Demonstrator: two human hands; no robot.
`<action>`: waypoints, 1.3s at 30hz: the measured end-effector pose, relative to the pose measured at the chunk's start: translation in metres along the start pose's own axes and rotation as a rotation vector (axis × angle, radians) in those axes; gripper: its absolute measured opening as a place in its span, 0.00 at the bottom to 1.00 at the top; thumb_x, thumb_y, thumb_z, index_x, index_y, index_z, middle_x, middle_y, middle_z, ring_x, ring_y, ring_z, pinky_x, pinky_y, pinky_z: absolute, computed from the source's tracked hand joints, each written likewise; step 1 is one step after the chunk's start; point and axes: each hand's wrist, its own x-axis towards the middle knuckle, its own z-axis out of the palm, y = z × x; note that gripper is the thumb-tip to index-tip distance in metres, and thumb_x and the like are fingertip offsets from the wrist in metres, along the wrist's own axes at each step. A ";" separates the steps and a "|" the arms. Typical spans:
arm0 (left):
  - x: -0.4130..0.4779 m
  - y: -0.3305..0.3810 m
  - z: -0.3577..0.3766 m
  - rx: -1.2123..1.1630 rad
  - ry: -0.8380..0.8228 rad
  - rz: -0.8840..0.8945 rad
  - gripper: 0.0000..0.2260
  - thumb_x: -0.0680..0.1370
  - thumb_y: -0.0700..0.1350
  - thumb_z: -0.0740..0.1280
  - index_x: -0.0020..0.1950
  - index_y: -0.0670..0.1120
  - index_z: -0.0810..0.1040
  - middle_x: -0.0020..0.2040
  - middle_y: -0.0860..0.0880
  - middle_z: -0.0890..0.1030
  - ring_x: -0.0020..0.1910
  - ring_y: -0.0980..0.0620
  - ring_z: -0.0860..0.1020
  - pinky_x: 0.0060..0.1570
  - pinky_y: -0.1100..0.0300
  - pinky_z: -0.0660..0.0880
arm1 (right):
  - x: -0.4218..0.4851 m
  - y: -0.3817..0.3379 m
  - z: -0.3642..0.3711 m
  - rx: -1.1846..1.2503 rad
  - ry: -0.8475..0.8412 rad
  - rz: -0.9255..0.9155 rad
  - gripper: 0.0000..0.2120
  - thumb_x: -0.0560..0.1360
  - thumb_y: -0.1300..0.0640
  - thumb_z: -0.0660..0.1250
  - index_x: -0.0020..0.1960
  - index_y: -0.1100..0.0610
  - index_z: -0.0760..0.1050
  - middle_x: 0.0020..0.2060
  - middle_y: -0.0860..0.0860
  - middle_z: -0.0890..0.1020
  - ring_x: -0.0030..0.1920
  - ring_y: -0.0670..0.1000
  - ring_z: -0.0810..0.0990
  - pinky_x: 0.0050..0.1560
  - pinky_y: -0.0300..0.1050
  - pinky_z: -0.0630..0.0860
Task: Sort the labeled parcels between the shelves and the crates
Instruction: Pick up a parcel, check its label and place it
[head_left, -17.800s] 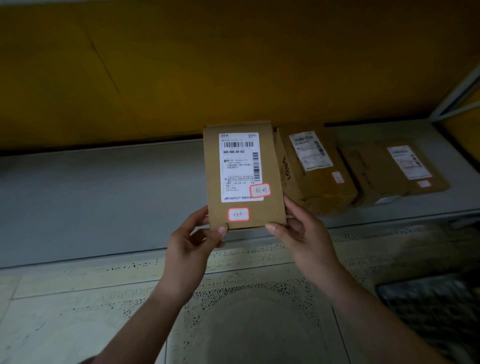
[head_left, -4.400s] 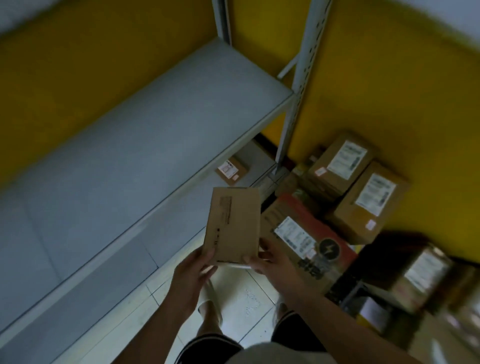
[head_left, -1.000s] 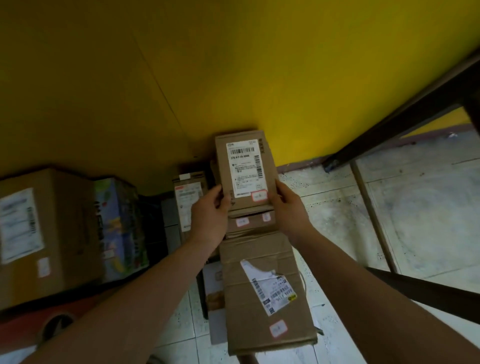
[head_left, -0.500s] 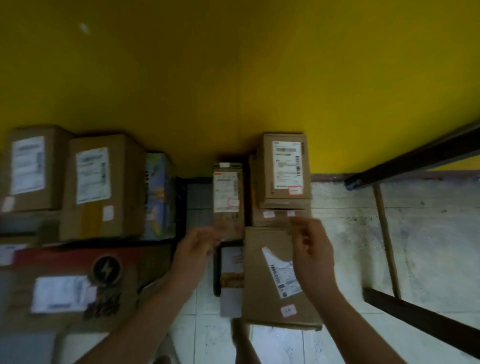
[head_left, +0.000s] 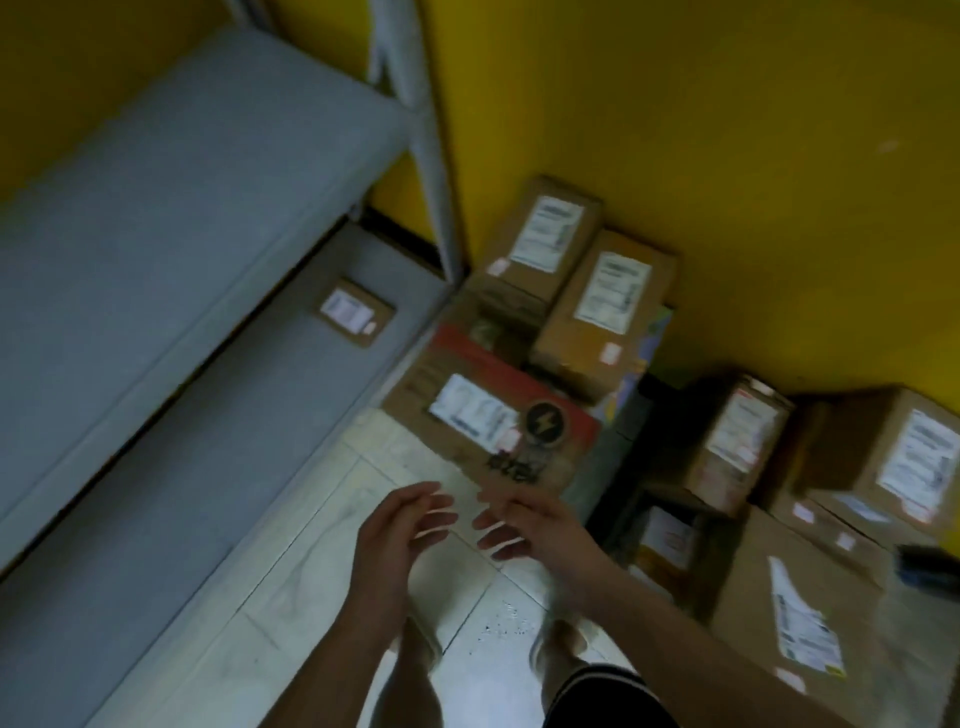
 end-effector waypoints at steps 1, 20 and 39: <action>0.003 -0.001 -0.024 -0.038 0.021 0.011 0.11 0.83 0.35 0.60 0.58 0.40 0.82 0.51 0.42 0.86 0.50 0.42 0.85 0.54 0.51 0.79 | 0.009 -0.006 0.020 -0.034 -0.009 -0.007 0.10 0.82 0.61 0.61 0.57 0.59 0.80 0.45 0.56 0.86 0.41 0.53 0.85 0.42 0.44 0.80; 0.124 -0.045 -0.284 -0.141 0.139 -0.147 0.10 0.83 0.38 0.61 0.57 0.41 0.82 0.51 0.42 0.86 0.51 0.42 0.85 0.53 0.51 0.78 | 0.150 0.046 0.228 -0.273 0.100 0.098 0.08 0.82 0.63 0.62 0.55 0.58 0.80 0.45 0.56 0.86 0.43 0.55 0.85 0.44 0.44 0.80; 0.438 -0.098 -0.213 -0.179 0.104 -0.109 0.08 0.82 0.38 0.63 0.60 0.42 0.78 0.55 0.43 0.83 0.54 0.44 0.82 0.50 0.56 0.79 | 0.542 -0.039 0.226 -1.049 0.197 -0.216 0.13 0.81 0.54 0.60 0.60 0.60 0.75 0.52 0.56 0.80 0.50 0.54 0.80 0.48 0.45 0.78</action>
